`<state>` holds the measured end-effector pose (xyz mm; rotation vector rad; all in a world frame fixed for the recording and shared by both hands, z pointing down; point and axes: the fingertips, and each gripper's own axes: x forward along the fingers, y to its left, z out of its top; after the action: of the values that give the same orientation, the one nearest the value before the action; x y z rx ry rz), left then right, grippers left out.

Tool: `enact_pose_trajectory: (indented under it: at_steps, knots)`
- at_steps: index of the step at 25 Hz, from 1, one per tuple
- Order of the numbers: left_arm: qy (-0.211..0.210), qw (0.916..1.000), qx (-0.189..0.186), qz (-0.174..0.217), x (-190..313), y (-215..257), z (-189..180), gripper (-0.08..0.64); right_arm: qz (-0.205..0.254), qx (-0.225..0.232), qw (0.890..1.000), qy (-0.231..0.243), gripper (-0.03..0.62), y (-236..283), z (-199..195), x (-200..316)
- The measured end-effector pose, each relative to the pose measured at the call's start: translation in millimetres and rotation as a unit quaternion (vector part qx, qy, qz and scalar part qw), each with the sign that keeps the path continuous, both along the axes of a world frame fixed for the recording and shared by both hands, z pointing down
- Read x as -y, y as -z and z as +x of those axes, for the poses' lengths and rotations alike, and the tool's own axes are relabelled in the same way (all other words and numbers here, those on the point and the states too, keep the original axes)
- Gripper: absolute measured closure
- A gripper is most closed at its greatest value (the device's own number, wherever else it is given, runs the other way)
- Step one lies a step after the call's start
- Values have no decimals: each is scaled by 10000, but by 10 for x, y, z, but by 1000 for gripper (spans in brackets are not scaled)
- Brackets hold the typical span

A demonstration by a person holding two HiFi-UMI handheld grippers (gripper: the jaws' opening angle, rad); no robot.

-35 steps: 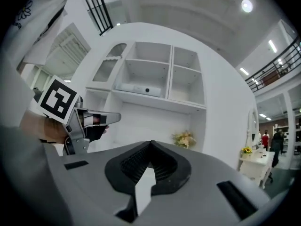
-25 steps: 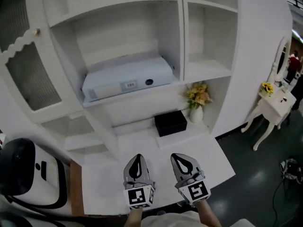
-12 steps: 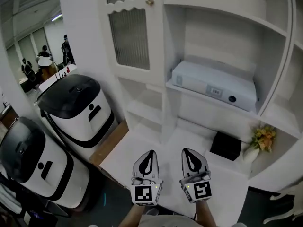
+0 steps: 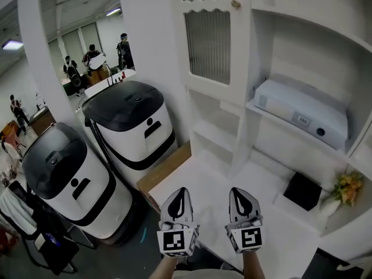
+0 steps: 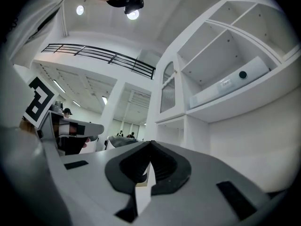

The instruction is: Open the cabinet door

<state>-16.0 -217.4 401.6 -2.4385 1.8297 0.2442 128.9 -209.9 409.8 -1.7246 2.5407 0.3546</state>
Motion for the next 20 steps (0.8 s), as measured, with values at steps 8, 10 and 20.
enact_pose_trajectory:
  at_steps: [8,10,20]
  knots:
    - [102,9998,-170,-49,88,-20,-255,555,-161,-108,9998,56,592,-92,-213,14]
    - [113,9998,-146,-67,112,-22,-264,555,-216,-188,9996,68,592,-126,-232,30]
    - [39,9997,-94,-205,273,16,-212,555,-140,-222,9997,-25,592,-36,-217,156]
